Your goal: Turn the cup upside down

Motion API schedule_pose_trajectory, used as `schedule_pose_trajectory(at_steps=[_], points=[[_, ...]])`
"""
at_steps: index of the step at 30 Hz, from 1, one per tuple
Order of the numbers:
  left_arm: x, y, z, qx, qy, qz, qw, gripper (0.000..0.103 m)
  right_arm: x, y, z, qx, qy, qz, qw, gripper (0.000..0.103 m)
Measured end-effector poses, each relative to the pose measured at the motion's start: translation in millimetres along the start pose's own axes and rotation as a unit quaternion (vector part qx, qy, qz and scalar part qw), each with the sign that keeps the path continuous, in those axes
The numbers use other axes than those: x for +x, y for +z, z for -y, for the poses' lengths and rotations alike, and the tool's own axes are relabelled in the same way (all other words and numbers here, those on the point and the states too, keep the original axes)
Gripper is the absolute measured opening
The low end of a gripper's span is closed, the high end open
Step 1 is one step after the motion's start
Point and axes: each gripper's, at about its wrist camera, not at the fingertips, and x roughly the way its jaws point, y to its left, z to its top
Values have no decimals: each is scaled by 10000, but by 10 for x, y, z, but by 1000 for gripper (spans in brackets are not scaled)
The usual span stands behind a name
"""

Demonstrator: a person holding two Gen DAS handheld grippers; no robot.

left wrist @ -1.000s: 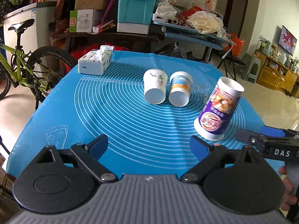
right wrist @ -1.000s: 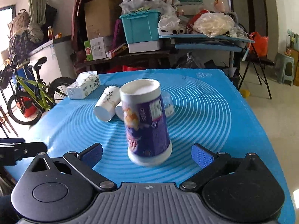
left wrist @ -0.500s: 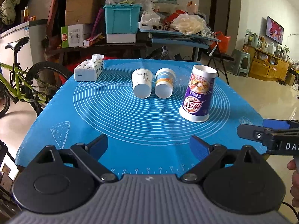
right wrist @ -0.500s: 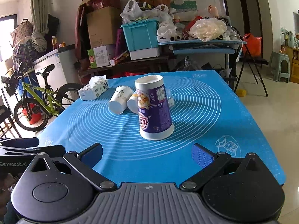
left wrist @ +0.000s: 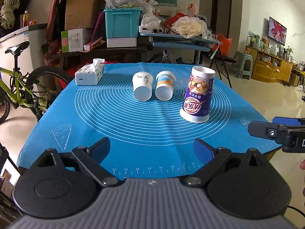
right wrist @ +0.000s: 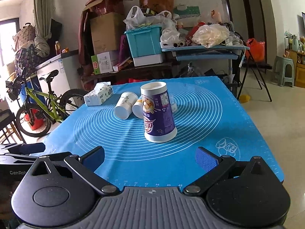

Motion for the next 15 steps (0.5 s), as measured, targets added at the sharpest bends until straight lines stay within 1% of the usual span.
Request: schedule_pose_trajectory(at_steps=[15], points=[[-49, 1, 2, 26, 26, 59, 10000, 93, 4, -42, -11, -55, -28, -90, 9999, 103]])
